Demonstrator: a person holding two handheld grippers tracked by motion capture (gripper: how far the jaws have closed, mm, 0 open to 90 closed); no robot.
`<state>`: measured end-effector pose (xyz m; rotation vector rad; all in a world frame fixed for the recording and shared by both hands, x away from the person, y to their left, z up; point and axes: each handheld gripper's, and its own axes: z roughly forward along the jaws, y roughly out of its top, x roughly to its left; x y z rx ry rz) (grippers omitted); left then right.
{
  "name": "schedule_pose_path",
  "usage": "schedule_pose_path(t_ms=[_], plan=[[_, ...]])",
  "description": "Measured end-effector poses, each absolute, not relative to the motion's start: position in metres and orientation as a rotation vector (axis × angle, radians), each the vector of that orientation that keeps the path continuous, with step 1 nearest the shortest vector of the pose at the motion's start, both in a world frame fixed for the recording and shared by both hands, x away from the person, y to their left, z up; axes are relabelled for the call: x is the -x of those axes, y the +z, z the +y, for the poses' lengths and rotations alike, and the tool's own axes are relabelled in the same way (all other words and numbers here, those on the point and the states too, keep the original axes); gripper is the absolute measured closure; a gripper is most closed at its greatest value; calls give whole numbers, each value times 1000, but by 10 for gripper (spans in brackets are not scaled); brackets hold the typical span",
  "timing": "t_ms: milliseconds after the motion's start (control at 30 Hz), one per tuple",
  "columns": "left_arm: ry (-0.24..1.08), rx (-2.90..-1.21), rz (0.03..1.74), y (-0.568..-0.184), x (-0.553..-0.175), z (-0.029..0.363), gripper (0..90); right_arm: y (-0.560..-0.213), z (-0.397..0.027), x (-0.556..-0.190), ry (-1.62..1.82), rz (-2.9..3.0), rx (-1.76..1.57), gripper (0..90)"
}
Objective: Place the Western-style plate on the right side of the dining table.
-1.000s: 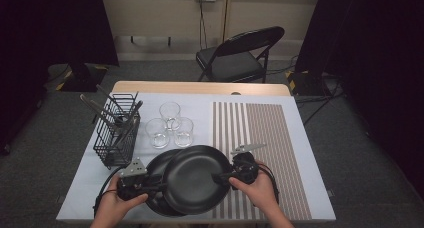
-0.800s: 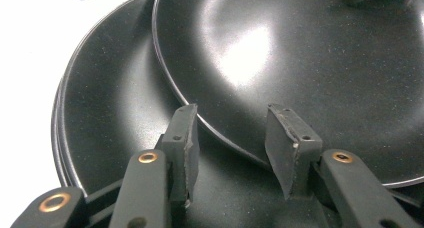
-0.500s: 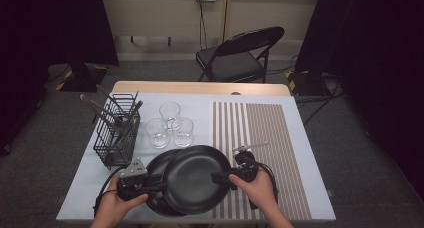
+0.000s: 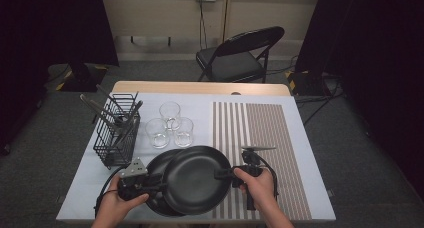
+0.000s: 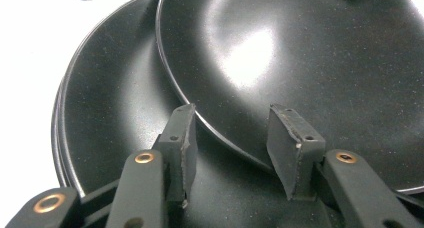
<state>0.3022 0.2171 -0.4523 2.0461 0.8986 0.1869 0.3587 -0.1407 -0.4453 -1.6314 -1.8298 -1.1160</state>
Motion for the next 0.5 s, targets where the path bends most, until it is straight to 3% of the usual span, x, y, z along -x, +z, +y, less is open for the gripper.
schedule_pose_path(t_ms=[167, 300, 500], plan=[[179, -2045, 886, -453, -303, 217, 493, -447, -146, -365, -1082, -1713, 1638, 767], [204, -2053, 883, -453, -303, 215, 342, -441, -145, -366, -1079, -1716, 1622, 781], [242, -2016, 899, -446, -303, 221, 255, -434, -143, -369, -1052, -1725, 1635, 785]])
